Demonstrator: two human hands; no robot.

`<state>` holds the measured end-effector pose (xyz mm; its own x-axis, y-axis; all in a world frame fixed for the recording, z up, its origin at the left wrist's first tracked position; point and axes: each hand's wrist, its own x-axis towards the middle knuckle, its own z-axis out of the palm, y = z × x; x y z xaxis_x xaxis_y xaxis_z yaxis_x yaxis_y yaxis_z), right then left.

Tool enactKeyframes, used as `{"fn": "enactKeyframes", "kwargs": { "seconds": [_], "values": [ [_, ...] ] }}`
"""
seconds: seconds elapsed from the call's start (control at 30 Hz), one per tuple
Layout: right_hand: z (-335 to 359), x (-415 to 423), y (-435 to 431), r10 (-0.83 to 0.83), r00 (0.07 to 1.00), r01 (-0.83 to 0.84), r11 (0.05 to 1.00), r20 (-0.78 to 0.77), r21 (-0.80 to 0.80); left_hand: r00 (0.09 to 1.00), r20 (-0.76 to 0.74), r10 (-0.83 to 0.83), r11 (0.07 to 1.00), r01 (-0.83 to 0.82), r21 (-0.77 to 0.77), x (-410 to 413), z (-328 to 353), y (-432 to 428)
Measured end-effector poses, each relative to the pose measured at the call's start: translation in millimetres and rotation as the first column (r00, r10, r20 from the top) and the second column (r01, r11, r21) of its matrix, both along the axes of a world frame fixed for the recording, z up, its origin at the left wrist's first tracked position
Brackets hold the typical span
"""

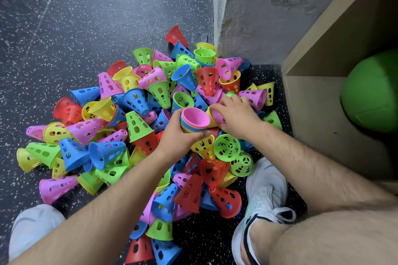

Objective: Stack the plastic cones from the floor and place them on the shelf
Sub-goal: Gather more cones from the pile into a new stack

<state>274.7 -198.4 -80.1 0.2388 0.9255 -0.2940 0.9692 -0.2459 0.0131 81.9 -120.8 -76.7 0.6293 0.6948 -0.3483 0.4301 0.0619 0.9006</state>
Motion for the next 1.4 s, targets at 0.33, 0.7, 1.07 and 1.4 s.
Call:
{"fn": "enactKeyframes", "kwargs": {
  "seconds": [0.33, 0.7, 1.07, 1.4],
  "values": [
    [1.6, 3.5, -5.4, -0.082, 0.984, 0.088, 0.995, -0.158, 0.035, 1.000, 0.003, 0.002, 1.000, -0.002, -0.004, 1.6, 2.7, 0.5],
    [56.9, -6.5, -10.4, -0.186, 0.652, 0.584, 0.742, -0.735, 0.329, 1.000, 0.008, 0.012, 1.000, -0.012, -0.024, 5.0, 6.4, -1.3],
    [50.6, -36.3, -21.4, -0.103, 0.700, 0.467, 0.815, -0.707, 0.343, 0.999, 0.047, -0.017, 0.998, 0.019, -0.052, -6.6, 19.7, -15.7],
    [58.2, -49.2, -54.9, -0.044, 0.709, 0.248, 0.950, -0.704, 0.191, 0.997, 0.071, 0.002, 1.000, 0.000, -0.024, -31.5, 23.1, -39.3]
  ]
}}
